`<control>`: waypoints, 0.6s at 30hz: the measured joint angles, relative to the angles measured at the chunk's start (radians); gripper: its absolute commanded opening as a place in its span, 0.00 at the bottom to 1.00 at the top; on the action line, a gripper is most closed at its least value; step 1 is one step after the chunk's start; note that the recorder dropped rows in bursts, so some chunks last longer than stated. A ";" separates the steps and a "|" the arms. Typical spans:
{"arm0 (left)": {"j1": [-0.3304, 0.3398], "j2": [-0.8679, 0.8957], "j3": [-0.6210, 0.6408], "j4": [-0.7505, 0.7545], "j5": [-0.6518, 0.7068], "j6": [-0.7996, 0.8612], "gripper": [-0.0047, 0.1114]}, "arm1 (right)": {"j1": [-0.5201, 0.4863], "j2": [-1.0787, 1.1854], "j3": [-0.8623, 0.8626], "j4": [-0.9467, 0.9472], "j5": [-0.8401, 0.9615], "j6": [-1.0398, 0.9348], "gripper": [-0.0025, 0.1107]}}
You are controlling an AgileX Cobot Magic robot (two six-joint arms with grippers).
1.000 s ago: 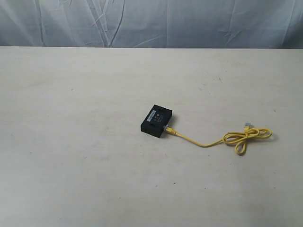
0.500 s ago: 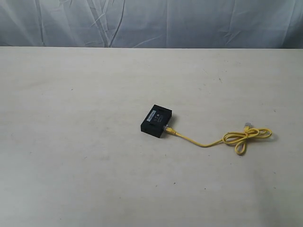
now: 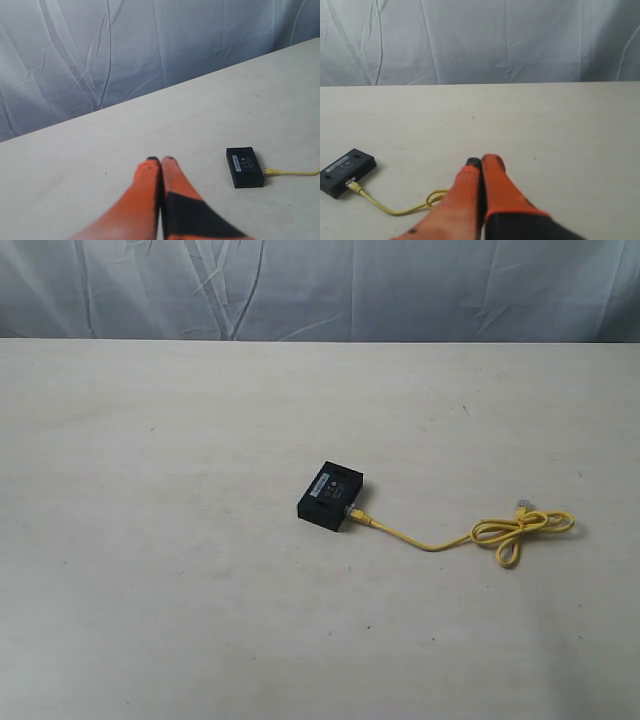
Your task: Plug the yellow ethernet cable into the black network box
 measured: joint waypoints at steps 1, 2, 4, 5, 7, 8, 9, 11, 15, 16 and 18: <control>0.000 0.000 0.000 0.000 0.000 0.000 0.04 | 0.000 0.000 0.024 0.014 -0.020 0.000 0.02; 0.000 0.000 0.000 0.000 0.000 0.000 0.04 | 0.000 0.000 0.046 0.030 -0.040 0.000 0.02; 0.000 0.000 0.000 0.000 0.000 0.000 0.04 | 0.000 0.000 0.081 0.046 -0.073 0.000 0.02; 0.000 0.000 0.000 0.000 0.000 0.000 0.04 | 0.000 0.000 0.092 0.051 -0.081 0.000 0.02; 0.000 0.000 0.000 0.000 0.000 0.000 0.04 | 0.000 0.000 0.113 0.058 -0.091 0.000 0.02; 0.000 0.000 0.000 0.000 0.000 0.000 0.04 | 0.000 0.000 0.121 0.058 -0.095 -0.001 0.02; 0.000 0.000 0.000 0.000 0.000 0.000 0.04 | 0.000 0.000 0.130 0.060 -0.095 -0.003 0.02; 0.000 0.000 0.000 0.000 0.000 0.000 0.04 | 0.000 0.000 0.140 0.060 -0.095 -0.003 0.02; 0.000 0.000 0.000 0.000 0.000 0.000 0.04 | 0.000 0.000 0.141 0.060 -0.100 -0.003 0.02; 0.000 0.000 0.000 0.000 0.000 0.000 0.04 | 0.000 0.000 0.141 0.060 -0.103 -0.003 0.02; 0.000 0.000 0.000 0.000 0.000 0.000 0.04 | 0.000 0.000 0.141 0.060 -0.105 -0.003 0.02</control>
